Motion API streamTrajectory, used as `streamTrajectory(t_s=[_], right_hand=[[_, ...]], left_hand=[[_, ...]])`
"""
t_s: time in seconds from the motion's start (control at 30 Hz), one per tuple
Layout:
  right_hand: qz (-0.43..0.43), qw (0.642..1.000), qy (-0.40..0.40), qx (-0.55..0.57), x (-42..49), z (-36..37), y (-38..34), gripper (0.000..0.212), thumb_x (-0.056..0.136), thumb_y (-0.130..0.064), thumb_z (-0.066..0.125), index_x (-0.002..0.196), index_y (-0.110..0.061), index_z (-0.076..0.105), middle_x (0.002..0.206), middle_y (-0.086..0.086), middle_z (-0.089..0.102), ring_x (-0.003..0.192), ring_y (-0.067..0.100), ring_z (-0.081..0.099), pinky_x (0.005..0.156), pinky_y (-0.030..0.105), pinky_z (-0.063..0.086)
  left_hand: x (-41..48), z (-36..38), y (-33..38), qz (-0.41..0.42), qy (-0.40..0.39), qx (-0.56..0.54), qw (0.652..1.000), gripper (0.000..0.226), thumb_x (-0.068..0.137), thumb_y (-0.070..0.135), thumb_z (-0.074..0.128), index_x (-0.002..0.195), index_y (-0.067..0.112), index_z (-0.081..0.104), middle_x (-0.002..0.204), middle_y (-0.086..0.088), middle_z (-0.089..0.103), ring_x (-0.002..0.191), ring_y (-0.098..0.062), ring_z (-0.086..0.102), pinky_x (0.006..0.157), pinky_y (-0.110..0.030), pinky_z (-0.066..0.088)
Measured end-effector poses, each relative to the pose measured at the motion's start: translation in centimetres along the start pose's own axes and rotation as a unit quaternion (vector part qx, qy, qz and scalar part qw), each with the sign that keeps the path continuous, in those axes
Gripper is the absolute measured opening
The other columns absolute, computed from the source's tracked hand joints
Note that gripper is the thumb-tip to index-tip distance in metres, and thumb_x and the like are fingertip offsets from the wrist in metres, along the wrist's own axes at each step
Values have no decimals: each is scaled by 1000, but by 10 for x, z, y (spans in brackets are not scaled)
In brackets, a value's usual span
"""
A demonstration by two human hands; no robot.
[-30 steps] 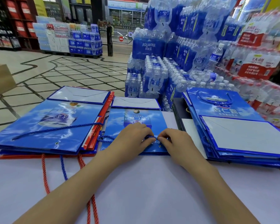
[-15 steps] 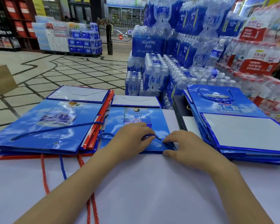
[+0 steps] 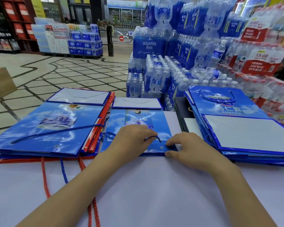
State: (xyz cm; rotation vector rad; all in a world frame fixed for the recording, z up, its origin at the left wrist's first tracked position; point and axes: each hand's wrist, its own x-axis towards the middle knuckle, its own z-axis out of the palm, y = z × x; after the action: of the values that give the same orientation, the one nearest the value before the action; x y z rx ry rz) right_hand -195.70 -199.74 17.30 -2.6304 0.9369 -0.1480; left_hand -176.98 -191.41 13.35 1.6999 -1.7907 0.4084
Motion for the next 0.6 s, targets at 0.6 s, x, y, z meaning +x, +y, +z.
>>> streamTrajectory(t_s=[0.6], right_hand=[[-9,999,23,36,2,4,2,32,87,-40,68,117,-30,69,114,-16,64,108,3,52,95,21,41]], left_hand=[[5,-1,7,57,-144,225,962,27,50,11,86,60,24,63,53,4,43,38,-21,21,51,-20,-5]])
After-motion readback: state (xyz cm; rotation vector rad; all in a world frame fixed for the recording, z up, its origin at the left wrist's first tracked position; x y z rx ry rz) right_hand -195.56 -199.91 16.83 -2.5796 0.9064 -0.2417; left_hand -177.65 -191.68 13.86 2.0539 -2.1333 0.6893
